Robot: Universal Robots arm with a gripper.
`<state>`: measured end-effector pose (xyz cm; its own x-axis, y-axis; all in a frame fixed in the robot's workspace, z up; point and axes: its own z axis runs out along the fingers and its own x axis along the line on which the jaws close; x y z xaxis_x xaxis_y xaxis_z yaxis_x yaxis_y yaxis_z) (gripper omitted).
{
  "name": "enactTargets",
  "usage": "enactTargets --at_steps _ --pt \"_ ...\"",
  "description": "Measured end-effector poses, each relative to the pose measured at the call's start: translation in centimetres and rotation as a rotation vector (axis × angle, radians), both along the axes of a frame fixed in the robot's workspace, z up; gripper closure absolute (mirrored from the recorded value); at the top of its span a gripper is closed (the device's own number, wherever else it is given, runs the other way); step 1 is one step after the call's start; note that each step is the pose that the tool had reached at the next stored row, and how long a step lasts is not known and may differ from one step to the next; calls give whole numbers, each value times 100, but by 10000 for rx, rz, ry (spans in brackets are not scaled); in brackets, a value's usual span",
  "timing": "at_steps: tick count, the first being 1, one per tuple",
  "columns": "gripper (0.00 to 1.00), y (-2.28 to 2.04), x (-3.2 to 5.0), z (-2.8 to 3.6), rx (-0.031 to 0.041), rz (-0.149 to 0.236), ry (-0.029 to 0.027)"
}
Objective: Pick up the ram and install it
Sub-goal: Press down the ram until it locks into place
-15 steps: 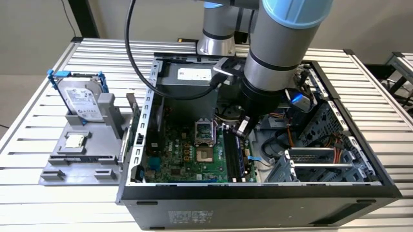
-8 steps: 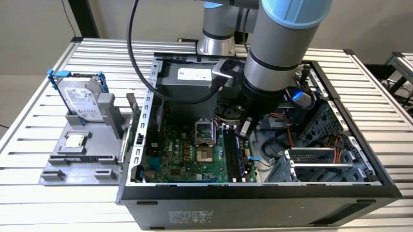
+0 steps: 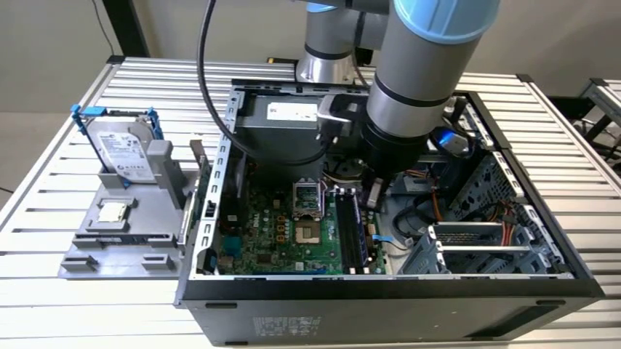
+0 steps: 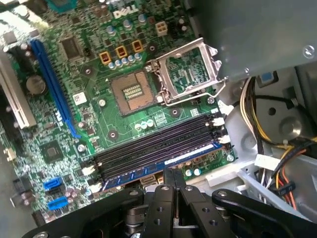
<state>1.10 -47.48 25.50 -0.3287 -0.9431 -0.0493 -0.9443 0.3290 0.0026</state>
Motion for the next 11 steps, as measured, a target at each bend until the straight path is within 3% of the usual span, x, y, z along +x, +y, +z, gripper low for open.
enactTargets --at_steps 8,11 --pt "100 0 -2 -27 -1 1305 -5" --pt "100 0 -3 -69 0 1725 -6"
